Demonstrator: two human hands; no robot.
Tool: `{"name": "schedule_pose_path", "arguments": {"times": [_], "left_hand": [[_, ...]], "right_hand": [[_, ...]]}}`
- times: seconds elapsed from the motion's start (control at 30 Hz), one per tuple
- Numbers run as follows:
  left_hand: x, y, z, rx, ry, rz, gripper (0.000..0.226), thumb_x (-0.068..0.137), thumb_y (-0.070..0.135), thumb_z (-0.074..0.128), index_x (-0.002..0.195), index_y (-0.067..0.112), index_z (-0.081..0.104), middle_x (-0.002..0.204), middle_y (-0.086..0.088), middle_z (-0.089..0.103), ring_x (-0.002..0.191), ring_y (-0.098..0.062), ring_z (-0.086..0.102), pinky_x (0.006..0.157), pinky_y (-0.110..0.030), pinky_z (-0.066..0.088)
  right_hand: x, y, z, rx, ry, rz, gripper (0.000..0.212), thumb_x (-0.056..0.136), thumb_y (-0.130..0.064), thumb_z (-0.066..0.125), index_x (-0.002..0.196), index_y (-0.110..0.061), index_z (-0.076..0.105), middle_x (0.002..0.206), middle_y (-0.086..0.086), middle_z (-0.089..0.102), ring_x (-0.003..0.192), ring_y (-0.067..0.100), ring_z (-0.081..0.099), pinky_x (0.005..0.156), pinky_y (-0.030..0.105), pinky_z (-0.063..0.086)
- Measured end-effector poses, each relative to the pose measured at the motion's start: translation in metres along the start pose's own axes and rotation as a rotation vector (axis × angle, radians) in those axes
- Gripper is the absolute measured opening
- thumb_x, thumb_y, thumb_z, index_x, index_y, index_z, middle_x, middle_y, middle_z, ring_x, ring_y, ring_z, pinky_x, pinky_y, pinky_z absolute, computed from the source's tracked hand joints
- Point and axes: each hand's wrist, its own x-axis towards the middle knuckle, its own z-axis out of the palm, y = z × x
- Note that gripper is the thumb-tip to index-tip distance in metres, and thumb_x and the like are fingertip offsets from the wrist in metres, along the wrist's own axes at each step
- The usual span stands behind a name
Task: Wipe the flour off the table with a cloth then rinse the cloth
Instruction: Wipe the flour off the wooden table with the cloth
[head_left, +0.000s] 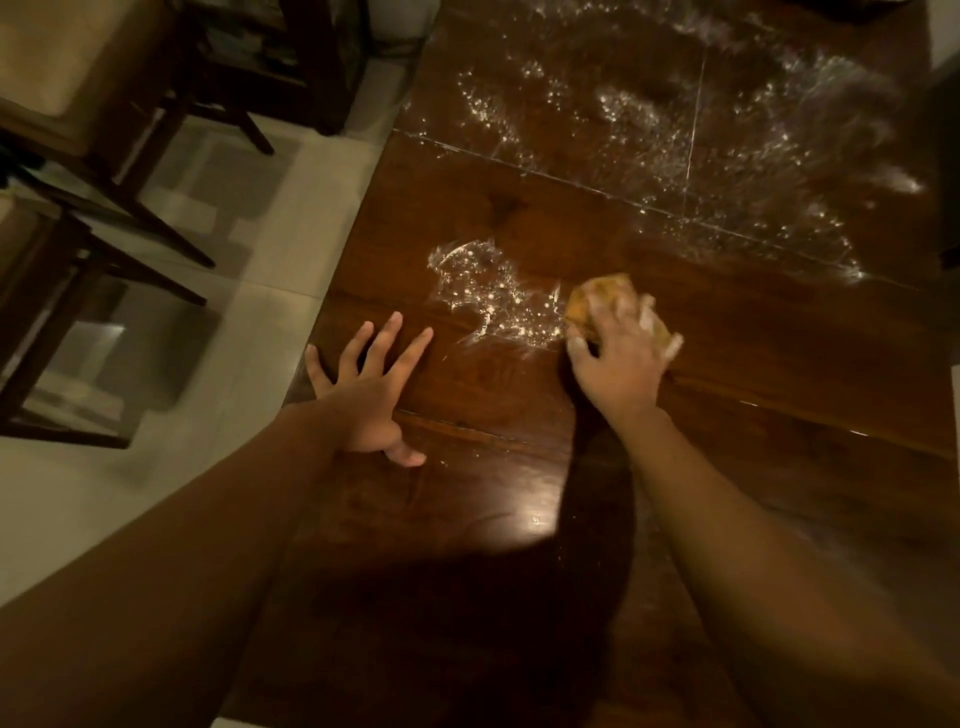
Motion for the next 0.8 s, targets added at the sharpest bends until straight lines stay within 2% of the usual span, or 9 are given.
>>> {"name": "schedule_pose_path", "arguments": {"times": [0.07,0.13,0.3,0.4,0.47,0.53,0.63,0.7,0.8], "left_hand": [[0.0,0.001,-0.001,0.013,-0.009,-0.006,0.145,0.046,0.066,0.082,0.131,0.057,-0.035,0.145,0.013,-0.046,0.137,-0.027,-0.036,0.101,-0.073,-0.015],[0.001,0.002,-0.001,0.027,-0.008,-0.005,0.146,0.043,0.068,0.082,0.131,0.057,-0.035,0.145,0.012,-0.045,0.138,-0.028,-0.035,0.1,-0.073,-0.015],[0.003,0.0,-0.002,0.03,-0.004,-0.004,0.148,0.04,0.07,0.081,0.132,0.056,-0.033,0.146,0.011,-0.044,0.138,-0.028,-0.035,0.1,-0.075,-0.014],[0.003,-0.002,0.0,0.024,0.026,0.018,0.148,0.038,0.071,0.081,0.132,0.058,-0.033,0.146,0.012,-0.043,0.138,-0.026,-0.035,0.099,-0.074,-0.015],[0.003,-0.001,-0.001,0.025,0.028,0.017,0.148,0.038,0.07,0.081,0.132,0.059,-0.032,0.147,0.012,-0.043,0.137,-0.025,-0.035,0.099,-0.074,-0.016],[0.004,0.0,-0.001,0.034,0.025,0.001,0.148,0.038,0.07,0.081,0.131,0.058,-0.033,0.147,0.011,-0.042,0.137,-0.025,-0.035,0.099,-0.074,-0.016],[0.005,0.001,-0.001,0.057,0.015,-0.019,0.148,0.039,0.07,0.081,0.131,0.056,-0.035,0.148,0.01,-0.041,0.137,-0.026,-0.036,0.1,-0.074,-0.017],[0.005,0.001,-0.001,0.041,0.015,-0.012,0.149,0.04,0.067,0.082,0.133,0.056,-0.034,0.148,0.01,-0.042,0.137,-0.026,-0.036,0.099,-0.074,-0.018],[0.004,0.001,-0.003,0.0,0.008,0.0,0.15,0.039,0.063,0.084,0.133,0.056,-0.032,0.147,0.012,-0.042,0.137,-0.025,-0.037,0.097,-0.073,-0.02]], "right_hand": [[0.017,-0.003,-0.009,-0.097,-0.139,-0.307,0.05,0.1,-0.058,0.032,0.149,-0.053,0.028,0.166,-0.011,0.012,0.155,0.024,0.003,0.114,0.069,-0.006],[0.045,0.003,-0.023,-0.162,-0.226,-0.416,0.046,0.102,-0.058,0.02,0.148,-0.057,0.026,0.166,-0.017,0.008,0.154,0.023,0.0,0.113,0.07,-0.011],[0.096,-0.041,-0.016,-0.053,-0.147,-0.059,0.049,0.103,-0.052,0.016,0.152,-0.056,0.01,0.168,-0.01,-0.003,0.153,0.031,-0.012,0.111,0.074,-0.01],[0.102,-0.093,-0.001,-0.05,-0.104,-0.088,0.053,0.103,-0.05,0.014,0.155,-0.049,0.003,0.167,-0.006,-0.01,0.152,0.033,-0.015,0.111,0.074,-0.01],[0.099,-0.12,0.005,-0.077,-0.148,-0.274,0.053,0.104,-0.05,0.017,0.155,-0.048,0.005,0.168,-0.007,-0.007,0.153,0.031,-0.011,0.113,0.073,-0.008],[0.086,-0.138,0.009,-0.145,-0.217,-0.595,0.05,0.104,-0.047,0.022,0.154,-0.048,0.015,0.168,-0.01,0.002,0.154,0.027,-0.003,0.115,0.071,-0.003],[0.074,-0.127,0.012,-0.188,-0.265,-0.938,0.046,0.105,-0.043,0.026,0.15,-0.052,0.026,0.166,-0.014,0.014,0.155,0.021,0.004,0.115,0.065,-0.008],[0.081,-0.106,0.01,-0.148,-0.183,-0.79,0.044,0.105,-0.046,0.025,0.149,-0.052,0.029,0.165,-0.017,0.017,0.155,0.02,0.004,0.115,0.066,-0.01],[0.08,-0.093,0.01,0.015,-0.007,-0.255,0.043,0.104,-0.043,0.031,0.147,-0.048,0.037,0.164,-0.015,0.021,0.155,0.02,0.003,0.115,0.067,-0.01]]}}
